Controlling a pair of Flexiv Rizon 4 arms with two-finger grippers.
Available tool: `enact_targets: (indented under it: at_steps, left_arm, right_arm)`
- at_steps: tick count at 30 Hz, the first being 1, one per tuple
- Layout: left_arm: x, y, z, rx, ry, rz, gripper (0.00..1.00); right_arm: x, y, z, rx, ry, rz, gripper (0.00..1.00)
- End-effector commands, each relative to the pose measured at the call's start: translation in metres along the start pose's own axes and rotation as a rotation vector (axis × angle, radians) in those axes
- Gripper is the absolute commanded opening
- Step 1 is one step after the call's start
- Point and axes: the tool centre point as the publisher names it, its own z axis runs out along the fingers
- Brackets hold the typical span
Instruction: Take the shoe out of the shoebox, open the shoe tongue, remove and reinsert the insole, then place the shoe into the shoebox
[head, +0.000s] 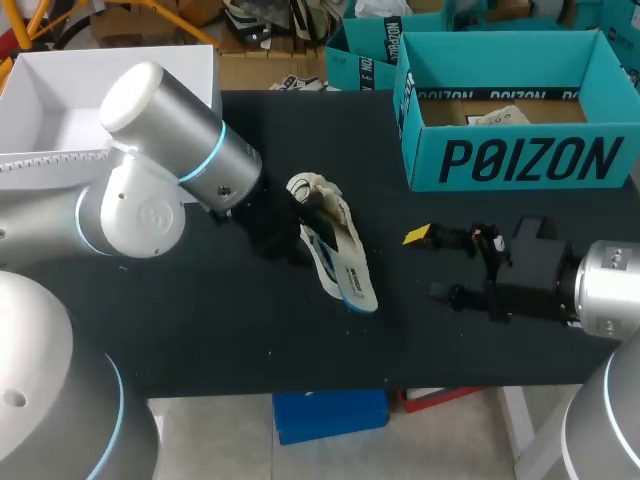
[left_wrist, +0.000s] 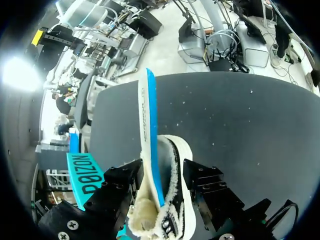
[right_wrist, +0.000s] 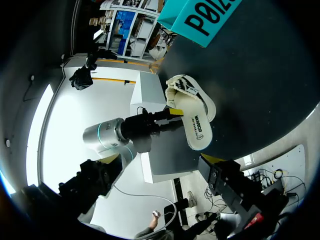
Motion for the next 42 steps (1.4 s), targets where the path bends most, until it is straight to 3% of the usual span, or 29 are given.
enact_targets:
  at_steps: [1,12,16,25,32,42]
  left_arm:
    - [-0.001,0.004,0.006,-0.011,0.006,-0.005,0.48]
    - [-0.005,0.016,0.013,-0.037,0.006,-0.019,0.31]
    - [-0.004,0.017,0.020,-0.031,0.009,-0.031,0.00]
    - [-0.004,0.012,0.021,-0.025,0.016,-0.018,0.00]
    - [-0.006,0.005,0.011,0.008,-0.064,-0.046,0.00]
    - [-0.014,-0.022,0.003,0.066,-0.168,-0.054,0.00]
  right_arm:
    - [0.000,0.000,0.000,-0.001,-0.001,0.000,1.00]
    - [0.000,0.000,0.000,-0.001,-0.001,0.000,1.00]
    - [0.000,0.000,0.000,-0.001,-0.001,0.000,1.00]
    - [0.000,0.000,0.000,-0.001,-0.001,0.000,1.00]
    - [0.000,0.000,0.000,-0.001,-0.001,0.000,1.00]
    - [0.000,0.000,0.000,-0.001,-0.001,0.000,1.00]
